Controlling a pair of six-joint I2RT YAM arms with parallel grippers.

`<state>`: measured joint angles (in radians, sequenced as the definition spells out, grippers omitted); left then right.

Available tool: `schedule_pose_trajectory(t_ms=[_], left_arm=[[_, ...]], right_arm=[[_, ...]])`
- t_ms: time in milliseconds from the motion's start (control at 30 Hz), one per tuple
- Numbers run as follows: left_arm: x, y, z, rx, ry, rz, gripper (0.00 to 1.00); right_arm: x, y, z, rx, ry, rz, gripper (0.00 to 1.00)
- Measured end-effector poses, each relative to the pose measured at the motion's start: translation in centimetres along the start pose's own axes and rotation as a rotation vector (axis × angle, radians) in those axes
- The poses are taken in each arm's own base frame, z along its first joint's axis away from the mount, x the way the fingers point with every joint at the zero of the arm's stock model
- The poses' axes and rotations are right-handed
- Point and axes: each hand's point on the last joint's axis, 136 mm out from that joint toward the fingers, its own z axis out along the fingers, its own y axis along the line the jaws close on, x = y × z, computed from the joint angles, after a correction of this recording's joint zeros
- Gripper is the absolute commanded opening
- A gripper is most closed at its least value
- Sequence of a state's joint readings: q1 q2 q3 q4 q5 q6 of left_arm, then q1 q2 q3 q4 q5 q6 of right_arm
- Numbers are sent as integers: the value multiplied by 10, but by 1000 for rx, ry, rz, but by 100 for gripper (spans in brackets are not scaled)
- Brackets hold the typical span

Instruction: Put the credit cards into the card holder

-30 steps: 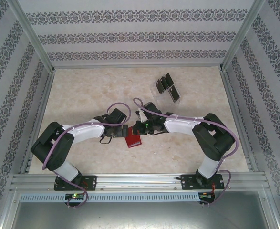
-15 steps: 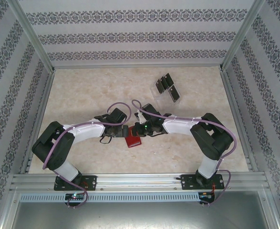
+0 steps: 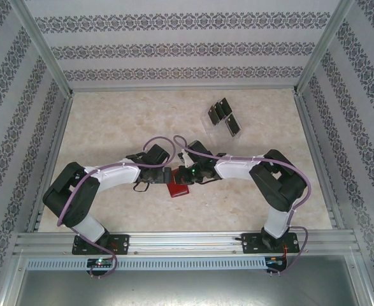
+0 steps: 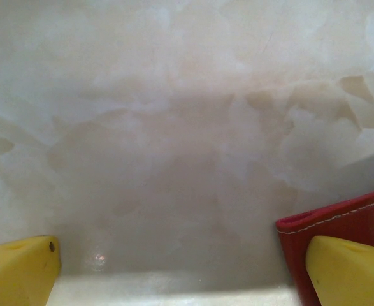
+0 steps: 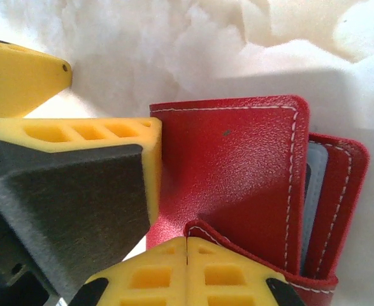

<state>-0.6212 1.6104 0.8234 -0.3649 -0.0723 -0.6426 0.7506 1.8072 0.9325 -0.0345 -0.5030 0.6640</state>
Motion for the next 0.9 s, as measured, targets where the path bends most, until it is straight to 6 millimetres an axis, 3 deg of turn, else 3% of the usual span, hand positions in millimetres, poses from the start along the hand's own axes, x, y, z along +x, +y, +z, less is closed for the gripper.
schedule_pose_trajectory(t_ms=[567,900], left_arm=[[0,0,1,0,1,5,100],[0,0,1,-1,3,9,100]], right_arm=[[-2,-2,2,-38,16,47,0],[-4,7,-19,-48,-36,39,0]])
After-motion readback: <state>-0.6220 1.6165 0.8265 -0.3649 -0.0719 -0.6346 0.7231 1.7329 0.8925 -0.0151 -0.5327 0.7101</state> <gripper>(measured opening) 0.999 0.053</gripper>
